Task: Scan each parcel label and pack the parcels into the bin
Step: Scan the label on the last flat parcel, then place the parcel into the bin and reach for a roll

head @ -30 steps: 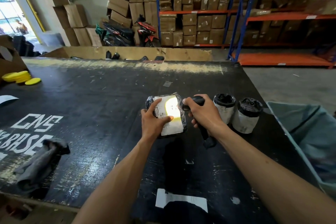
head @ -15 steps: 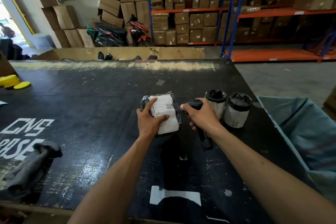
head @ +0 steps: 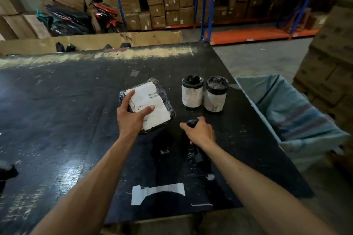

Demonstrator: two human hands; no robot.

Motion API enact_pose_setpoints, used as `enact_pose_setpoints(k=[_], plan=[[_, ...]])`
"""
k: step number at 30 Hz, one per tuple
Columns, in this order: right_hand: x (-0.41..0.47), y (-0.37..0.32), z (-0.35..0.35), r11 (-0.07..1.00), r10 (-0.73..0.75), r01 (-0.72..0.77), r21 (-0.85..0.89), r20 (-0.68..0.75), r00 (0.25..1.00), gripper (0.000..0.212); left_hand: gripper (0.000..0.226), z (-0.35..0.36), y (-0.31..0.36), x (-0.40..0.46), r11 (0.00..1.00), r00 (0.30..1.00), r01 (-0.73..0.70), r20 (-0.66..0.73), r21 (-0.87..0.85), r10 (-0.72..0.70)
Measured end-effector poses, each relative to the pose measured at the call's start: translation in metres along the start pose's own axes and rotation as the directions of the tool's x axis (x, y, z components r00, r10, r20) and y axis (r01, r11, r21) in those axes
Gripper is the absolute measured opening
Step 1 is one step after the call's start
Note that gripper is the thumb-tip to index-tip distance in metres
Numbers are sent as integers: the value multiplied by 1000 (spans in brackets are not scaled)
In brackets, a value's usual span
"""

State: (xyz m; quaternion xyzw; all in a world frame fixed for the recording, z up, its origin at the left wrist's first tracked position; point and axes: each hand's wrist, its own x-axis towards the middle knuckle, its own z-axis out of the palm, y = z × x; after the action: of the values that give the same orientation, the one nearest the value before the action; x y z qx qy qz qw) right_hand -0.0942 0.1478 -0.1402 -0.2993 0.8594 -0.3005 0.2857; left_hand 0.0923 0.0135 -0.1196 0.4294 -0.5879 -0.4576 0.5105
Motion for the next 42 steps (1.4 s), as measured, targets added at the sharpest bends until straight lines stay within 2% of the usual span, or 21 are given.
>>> enact_pose_setpoints(k=[4, 6, 9, 12, 14, 17, 21, 25, 28, 30, 31, 32, 34, 35, 37, 39, 42], plan=[[3, 0, -12, 992, 18, -9, -124, 67, 998, 102, 77, 14, 10, -3, 999, 997, -51, 64, -17, 52], [3, 0, -26, 992, -8, 13, -126, 43, 999, 102, 77, 22, 17, -4, 997, 993, -70, 92, -41, 73], [4, 4, -58, 972, -194, 207, 108, -124, 973, 87, 77, 40, 29, -5, 992, 985, -75, 144, -104, 90], [6, 4, -99, 827, -369, 423, 370, -208, 906, 72, 70, 75, 47, -13, 983, 977, -64, 191, -170, 97], [11, 4, -124, 757, -454, 488, 434, -188, 871, 72, 60, 108, 60, -22, 974, 973, -25, 217, -227, 76], [25, 19, -155, 713, -532, 557, 426, -189, 825, 70, 43, 161, 76, -37, 964, 951, 35, 305, -262, 49], [57, 66, -203, 695, -510, 567, 443, -252, 822, 79, 31, 241, 83, -57, 960, 902, 97, 431, -264, 27], [97, 124, -264, 730, -418, 497, 468, -269, 868, 76, 44, 331, 78, -76, 957, 832, 190, 554, -218, -39], [134, 173, -300, 741, -352, 440, 508, -265, 898, 76, 59, 395, 60, -84, 975, 771, 201, 629, -95, -98], [158, 203, -313, 759, -307, 396, 517, -253, 917, 76, 67, 427, 39, -85, 991, 782, 74, 611, 108, -125], [170, 217, -316, 773, -289, 377, 510, -246, 925, 76, 71, 439, 26, -84, 956, 803, -15, 574, 292, -163], [183, 231, -316, 794, -272, 349, 498, -223, 936, 75, 73, 448, 11, -83, 870, 820, -113, 540, 480, -191], [207, 257, -307, 848, -218, 257, 463, -136, 966, 77, 74, 456, -17, -85, 630, 816, -298, 534, 717, -221], [219, 270, -299, 880, -176, 198, 431, -90, 980, 80, 74, 459, -29, -87, 536, 807, -358, 542, 764, -233], [240, 293, -278, 937, -91, 80, 341, 15, 996, 87, 72, 463, -46, -87, 414, 813, -421, 538, 807, -222], [261, 308, -257, 969, -15, -20, 247, 138, 990, 92, 68, 466, -54, -83, 362, 823, -444, 533, 819, -196], [287, 318, -226, 986, 56, -97, 137, 276, 959, 95, 64, 466, -57, -85, 345, 828, -455, 532, 821, -176]])
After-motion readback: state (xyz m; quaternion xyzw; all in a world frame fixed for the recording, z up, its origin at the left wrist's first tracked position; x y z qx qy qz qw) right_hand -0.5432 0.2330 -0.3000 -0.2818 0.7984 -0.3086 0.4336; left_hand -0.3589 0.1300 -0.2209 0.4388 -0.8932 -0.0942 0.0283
